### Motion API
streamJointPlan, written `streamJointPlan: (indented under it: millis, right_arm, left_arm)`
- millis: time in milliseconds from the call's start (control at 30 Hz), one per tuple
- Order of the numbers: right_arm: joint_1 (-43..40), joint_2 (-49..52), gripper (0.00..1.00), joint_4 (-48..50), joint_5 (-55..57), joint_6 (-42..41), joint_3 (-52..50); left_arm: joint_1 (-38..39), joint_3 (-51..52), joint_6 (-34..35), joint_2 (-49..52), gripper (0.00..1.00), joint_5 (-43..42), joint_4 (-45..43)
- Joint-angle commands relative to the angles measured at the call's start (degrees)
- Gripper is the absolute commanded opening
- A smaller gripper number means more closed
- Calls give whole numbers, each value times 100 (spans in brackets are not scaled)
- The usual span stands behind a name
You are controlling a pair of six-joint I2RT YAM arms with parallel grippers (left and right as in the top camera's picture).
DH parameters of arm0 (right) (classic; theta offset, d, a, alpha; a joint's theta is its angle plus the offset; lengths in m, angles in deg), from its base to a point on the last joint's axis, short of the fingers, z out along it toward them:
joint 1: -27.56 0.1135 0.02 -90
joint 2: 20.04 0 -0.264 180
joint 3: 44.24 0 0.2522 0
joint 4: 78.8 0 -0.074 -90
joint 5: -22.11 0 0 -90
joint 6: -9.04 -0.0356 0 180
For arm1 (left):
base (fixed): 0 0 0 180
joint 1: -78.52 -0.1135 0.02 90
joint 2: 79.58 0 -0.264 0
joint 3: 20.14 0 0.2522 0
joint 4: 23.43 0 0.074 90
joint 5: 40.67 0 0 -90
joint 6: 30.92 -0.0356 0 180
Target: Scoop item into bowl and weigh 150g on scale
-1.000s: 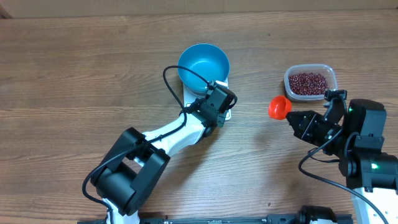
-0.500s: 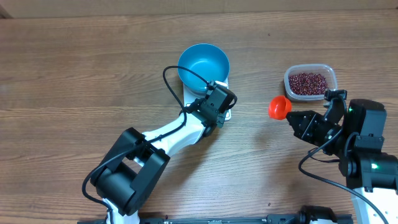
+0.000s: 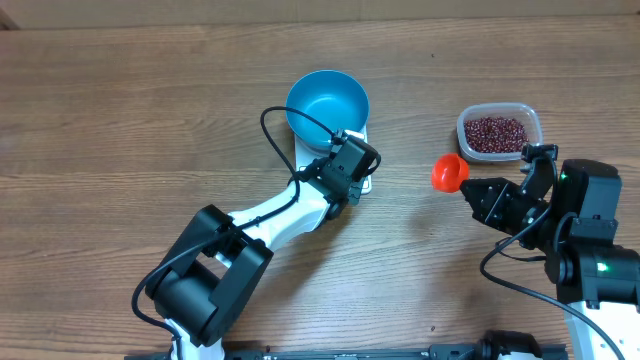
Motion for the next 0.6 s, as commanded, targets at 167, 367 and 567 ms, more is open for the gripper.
streamJointPlan:
  millis: [167,367,567]
  right_arm:
    - [-22,-28,4,11,17,68,116]
    - [-22,-28,4,13,20,70,116]
    - [-22,-28,4,13,17,87,116]
  left_arm:
    - [-26,11,79,308,4,-376,-2]
    - [-26,11,76,308,4,-487,13]
    - [-26,11,164,308,4,-518,85]
